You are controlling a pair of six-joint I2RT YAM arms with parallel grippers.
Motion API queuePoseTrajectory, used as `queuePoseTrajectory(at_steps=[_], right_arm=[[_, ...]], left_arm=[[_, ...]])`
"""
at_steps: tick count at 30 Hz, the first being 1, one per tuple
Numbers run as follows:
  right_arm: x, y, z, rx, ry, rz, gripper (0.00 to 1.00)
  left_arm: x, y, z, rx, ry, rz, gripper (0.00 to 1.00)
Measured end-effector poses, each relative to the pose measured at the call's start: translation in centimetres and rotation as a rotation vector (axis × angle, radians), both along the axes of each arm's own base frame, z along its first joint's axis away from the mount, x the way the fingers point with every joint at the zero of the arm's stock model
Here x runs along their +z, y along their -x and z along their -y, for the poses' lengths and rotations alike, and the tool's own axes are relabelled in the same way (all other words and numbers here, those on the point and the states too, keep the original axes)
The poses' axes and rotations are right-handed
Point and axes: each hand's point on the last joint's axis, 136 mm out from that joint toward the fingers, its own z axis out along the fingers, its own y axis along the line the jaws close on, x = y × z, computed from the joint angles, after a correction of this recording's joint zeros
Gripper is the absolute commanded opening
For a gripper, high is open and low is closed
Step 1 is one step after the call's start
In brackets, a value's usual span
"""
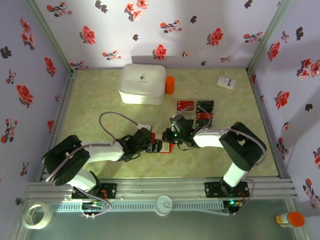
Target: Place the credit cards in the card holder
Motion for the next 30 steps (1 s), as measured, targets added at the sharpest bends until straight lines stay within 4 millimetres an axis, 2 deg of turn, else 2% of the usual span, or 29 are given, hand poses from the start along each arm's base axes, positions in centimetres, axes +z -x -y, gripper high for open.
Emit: queuePoseTrajectory(at_steps=[9,14,18,24,27,30], right_arm=[[0.0,0.0,0.0,0.0,0.0,0.0,0.0],[0.1,0.0,0.0,0.001,0.0,-0.001,0.01],[0.1,0.0,0.0,0.001,0.005,-0.006,0.13],[0.9,0.0,-0.2,0.006,-0.006,-0.005,0.4],[1.3,-0.1,0.1,0.001,-0.007,-0.001,0.48],[1.7,-0.2,0.3,-0.003,-0.008,0.003,0.5]], left_arm=[[-0.3,-0.2,-0.6,0.023,-0.009,0.02,0.76],[-0.4,-0.4,-0.8,0.032,-0.014,0.029,0.7],[-0.5,-0.4,-0.9,0.034,-0.015,0.031,0.7],[-0.4,-0.4,-0.8,0.034,-0.012,0.032,0.7],[-0.5,-0.4,-0.8,0.034,-0.012,0.032,0.69],[-0.5,-0.5,-0.8,0.034,-0.012,0.033,0.69]])
